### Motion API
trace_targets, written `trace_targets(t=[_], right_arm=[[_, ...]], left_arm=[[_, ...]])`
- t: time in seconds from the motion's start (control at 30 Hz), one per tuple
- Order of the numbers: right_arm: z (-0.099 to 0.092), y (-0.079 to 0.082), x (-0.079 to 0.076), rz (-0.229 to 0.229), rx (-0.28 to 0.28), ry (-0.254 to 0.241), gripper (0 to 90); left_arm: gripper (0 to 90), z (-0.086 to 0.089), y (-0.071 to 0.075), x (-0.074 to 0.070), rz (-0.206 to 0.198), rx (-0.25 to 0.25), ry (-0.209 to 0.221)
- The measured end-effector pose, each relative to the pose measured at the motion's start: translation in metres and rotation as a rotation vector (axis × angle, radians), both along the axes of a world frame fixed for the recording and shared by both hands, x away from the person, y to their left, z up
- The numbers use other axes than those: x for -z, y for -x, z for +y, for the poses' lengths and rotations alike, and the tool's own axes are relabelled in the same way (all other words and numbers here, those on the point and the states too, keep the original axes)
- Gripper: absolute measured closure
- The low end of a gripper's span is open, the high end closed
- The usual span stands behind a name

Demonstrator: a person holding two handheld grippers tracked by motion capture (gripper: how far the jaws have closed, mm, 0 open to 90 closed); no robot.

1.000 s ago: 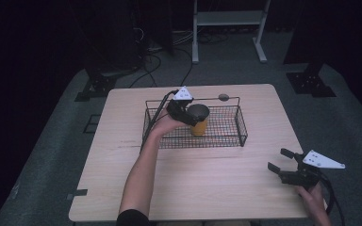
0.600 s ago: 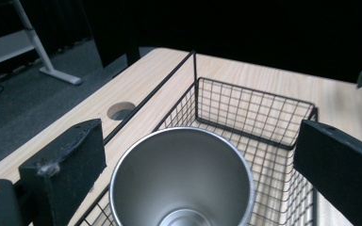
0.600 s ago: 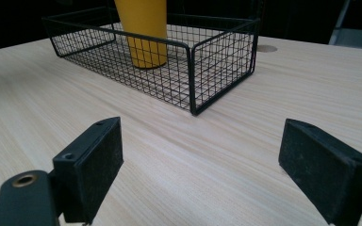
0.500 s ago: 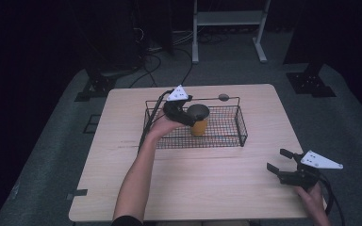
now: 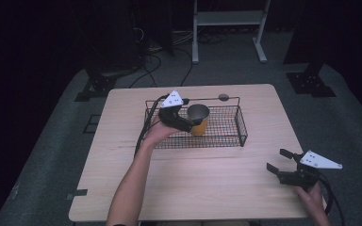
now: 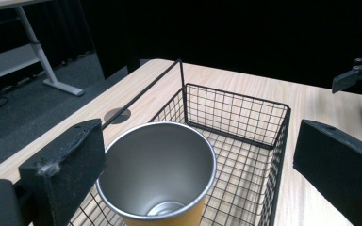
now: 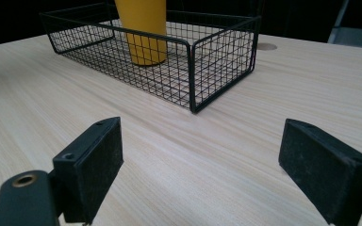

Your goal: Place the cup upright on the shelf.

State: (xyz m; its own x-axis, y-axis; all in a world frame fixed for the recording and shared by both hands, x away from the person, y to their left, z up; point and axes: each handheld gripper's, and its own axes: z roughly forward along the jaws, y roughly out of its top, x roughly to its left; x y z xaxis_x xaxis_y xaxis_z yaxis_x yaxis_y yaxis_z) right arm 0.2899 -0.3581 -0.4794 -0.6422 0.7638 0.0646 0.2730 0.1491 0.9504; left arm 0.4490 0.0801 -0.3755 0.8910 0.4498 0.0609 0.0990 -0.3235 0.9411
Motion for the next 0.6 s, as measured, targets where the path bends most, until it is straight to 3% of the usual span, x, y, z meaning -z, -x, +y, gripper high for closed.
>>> trace_targets(t=[0.6], right_arm=[[0.001,0.0,0.0,-0.001,-0.001,0.009,13.3]], left_arm=[[2.4,0.01,0.021,0.003,-0.02,-0.008,0.044]])
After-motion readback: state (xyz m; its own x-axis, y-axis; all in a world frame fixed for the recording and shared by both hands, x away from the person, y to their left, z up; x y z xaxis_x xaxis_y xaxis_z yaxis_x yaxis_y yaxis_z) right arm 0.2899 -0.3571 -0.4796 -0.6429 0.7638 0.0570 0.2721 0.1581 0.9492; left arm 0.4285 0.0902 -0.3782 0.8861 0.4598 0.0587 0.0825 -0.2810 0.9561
